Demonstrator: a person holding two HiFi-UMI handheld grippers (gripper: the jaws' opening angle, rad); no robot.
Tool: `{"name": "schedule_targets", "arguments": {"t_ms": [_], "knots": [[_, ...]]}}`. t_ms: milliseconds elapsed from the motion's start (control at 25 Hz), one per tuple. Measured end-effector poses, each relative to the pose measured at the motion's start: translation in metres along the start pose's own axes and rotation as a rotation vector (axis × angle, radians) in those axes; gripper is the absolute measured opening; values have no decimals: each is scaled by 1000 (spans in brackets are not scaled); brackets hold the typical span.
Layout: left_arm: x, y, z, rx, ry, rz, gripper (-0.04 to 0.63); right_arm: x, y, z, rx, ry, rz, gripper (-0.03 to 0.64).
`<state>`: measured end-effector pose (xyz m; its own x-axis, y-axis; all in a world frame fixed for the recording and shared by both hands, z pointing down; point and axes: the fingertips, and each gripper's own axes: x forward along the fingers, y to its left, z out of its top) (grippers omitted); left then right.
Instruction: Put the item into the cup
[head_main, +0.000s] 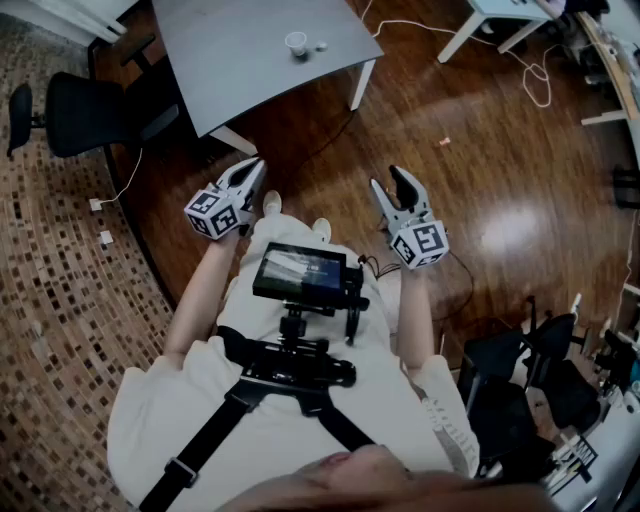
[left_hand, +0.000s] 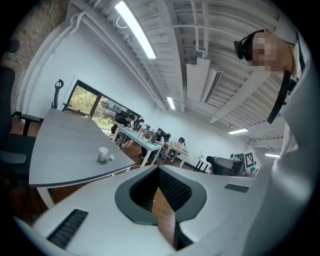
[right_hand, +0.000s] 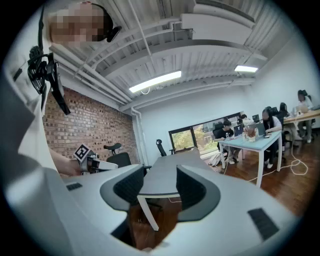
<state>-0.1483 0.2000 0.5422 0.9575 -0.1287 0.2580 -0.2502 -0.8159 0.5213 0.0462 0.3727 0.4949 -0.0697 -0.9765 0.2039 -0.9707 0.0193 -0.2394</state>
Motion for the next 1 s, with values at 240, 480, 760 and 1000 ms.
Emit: {"name": "schedule_targets", "arguments": {"t_ms": [240,480,760,1000], "knots": [[6,4,14,17,-8,-2,0,-5,-4,5,17,-14,-23,219],[13,10,32,39,-16,-2,0,1,-10,6,18,-5,-26,219],[16,34,40,19,-20,23,0,32,-21,-1,-2,44,-10,218],[48,90,55,5,9,13,4,100,-43,4,-16,60,-25,216]]}}
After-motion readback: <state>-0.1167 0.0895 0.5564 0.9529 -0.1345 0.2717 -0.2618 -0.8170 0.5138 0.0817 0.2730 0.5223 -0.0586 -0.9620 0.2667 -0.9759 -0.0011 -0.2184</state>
